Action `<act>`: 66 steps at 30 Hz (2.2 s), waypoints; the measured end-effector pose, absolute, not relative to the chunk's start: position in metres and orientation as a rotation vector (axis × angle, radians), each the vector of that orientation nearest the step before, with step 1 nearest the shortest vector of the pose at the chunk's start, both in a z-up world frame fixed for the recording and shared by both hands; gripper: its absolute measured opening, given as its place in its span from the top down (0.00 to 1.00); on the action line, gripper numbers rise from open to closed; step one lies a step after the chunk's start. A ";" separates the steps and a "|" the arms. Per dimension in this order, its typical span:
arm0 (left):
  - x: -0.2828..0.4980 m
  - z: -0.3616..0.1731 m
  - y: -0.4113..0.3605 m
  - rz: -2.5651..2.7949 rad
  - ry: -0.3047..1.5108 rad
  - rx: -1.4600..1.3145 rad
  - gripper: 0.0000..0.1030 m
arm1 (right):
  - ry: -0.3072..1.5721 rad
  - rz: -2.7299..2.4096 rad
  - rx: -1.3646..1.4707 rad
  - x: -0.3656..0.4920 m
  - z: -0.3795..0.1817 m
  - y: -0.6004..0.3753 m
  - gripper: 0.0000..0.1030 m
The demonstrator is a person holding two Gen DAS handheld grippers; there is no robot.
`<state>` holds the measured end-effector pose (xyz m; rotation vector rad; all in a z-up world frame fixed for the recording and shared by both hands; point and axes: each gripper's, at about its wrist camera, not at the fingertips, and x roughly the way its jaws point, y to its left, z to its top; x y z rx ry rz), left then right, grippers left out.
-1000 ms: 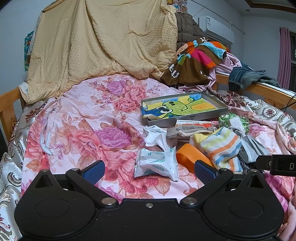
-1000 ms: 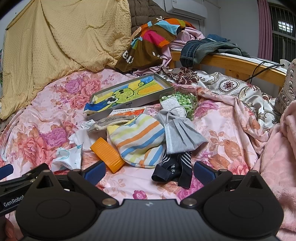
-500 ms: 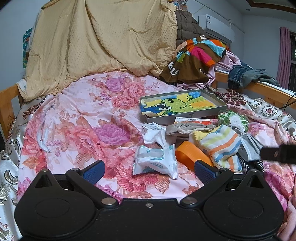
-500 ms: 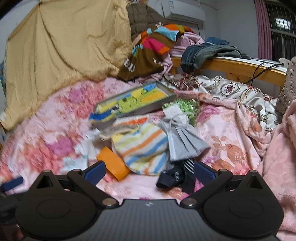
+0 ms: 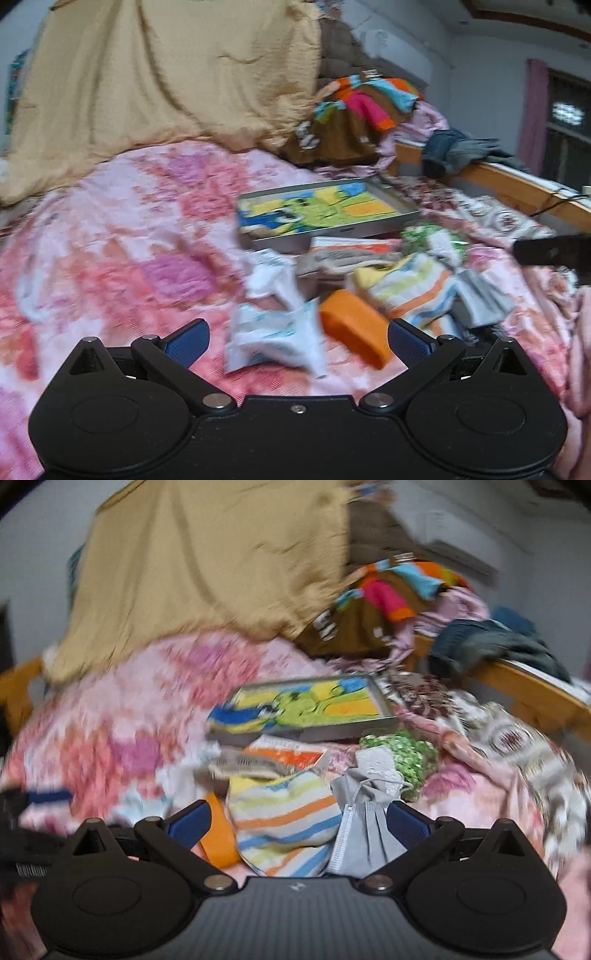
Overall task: Organize soft objects
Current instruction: 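Grasp the striped cloth with the left tool while the right tool grasps the grey face mask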
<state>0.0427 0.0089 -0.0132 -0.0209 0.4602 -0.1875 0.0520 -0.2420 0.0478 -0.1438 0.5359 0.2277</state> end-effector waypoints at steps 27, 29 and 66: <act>0.160 -0.041 -0.132 -0.567 0.528 0.362 0.01 | 0.850 0.455 -0.485 0.151 -0.018 -0.326 0.02; 0.164 -0.044 -0.139 -0.579 0.554 0.400 0.01 | 0.847 0.469 -0.525 0.152 -0.024 -0.321 0.05; 0.185 -0.047 -0.151 -0.543 0.767 0.511 0.72 | 0.863 0.528 -0.407 0.165 -0.040 -0.306 0.79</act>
